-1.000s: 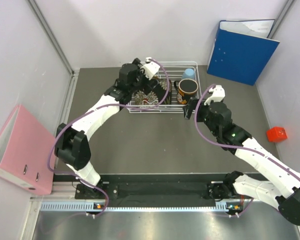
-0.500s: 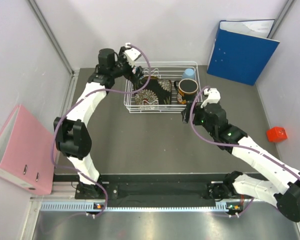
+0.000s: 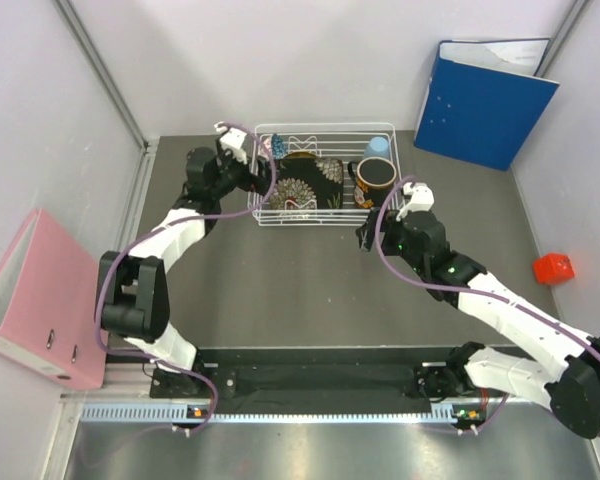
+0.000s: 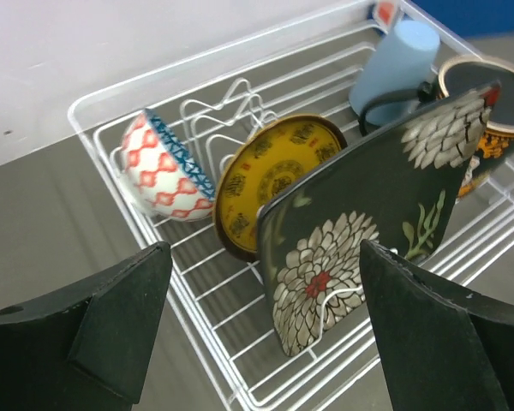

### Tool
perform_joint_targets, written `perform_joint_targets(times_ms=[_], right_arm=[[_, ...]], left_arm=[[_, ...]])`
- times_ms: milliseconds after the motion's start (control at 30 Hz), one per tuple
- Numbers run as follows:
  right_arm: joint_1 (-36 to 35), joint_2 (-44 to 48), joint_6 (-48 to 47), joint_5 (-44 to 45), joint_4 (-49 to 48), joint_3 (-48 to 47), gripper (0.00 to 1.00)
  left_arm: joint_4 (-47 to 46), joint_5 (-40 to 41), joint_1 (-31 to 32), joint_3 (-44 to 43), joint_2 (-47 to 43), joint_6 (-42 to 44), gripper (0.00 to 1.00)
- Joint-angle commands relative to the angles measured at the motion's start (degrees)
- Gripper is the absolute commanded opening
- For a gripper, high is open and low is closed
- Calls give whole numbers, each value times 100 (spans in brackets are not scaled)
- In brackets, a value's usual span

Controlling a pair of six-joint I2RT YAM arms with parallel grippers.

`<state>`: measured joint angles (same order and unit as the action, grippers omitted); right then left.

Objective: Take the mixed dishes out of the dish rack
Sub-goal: Pick up the plate from the dish rack.

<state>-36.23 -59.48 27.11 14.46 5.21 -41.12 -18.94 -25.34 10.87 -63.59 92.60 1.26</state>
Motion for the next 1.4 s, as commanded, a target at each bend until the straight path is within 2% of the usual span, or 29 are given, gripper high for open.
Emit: perform_joint_targets(times_ms=[0,133,167,367,733,1067,1233,1367], right_arm=[[-60,244,5,-163,-284,-71,100],[-60,569,-66,-119,-275,60,100],[-60,604,-66,-127,-275,69,100],[-60,719,-57,-101,-126,104,100],[-60,605,75,-110,-258,245,100],[-60,324,40,-66,-293,113,100],[-60,60,92,-110,-380,43,100],[-69,-133,110,-180,-424,-10,100]], left_arm=[[-1734,-66,-295,628,-602,-951,93],[-2078,-401,-358,778,-348,-1022,88],[-2288,-610,-367,787,-269,-1074,83],[-3544,-1174,-376,971,416,-1900,77],[-3327,-1227,-384,1060,706,-1620,77],[-3722,-1386,-349,752,1717,-1865,73],[-3907,-1333,-279,532,2060,-1980,69],[-3933,-1280,-191,444,2157,-1910,62]])
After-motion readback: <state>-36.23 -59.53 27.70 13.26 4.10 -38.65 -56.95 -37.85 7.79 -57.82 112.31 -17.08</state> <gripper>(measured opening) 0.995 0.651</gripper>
